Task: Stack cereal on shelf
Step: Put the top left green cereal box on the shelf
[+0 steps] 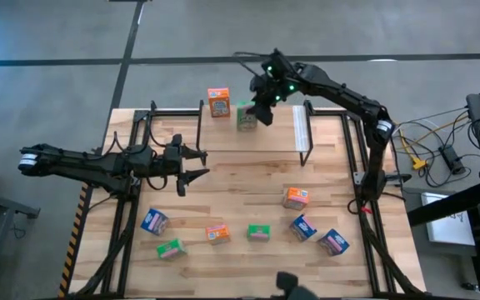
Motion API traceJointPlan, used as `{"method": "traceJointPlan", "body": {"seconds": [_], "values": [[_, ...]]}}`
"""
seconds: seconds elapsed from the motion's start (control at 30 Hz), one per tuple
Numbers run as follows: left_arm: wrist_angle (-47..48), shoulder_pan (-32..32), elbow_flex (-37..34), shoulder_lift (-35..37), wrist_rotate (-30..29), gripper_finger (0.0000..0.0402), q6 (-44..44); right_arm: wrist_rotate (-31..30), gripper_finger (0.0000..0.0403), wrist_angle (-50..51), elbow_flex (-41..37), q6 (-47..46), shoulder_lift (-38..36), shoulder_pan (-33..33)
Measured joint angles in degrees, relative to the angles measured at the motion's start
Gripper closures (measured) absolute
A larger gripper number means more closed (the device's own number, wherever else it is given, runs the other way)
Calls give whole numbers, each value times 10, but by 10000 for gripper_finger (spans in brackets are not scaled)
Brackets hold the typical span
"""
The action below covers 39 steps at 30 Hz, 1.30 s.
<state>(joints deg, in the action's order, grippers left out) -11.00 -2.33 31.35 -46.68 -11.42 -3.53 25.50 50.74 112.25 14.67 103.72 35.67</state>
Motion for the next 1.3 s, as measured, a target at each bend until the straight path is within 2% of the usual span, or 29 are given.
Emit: {"method": "traceJointPlan", "body": {"seconds": [0.2, 0.57, 1.03, 1.3], "values": [[0, 0, 0, 0, 0, 174, 0, -2, 255, -1, -1, -13, 0, 36], [0, 0, 0, 0, 0, 174, 0, 3, 250, -29, -35, 4, -3, 35], [-1, 0, 0, 0, 0, 174, 0, -2, 143, -29, -38, 3, -4, 29], [-1, 0, 0, 0, 0, 174, 0, -2, 127, -30, -38, -18, -13, 21]]}}
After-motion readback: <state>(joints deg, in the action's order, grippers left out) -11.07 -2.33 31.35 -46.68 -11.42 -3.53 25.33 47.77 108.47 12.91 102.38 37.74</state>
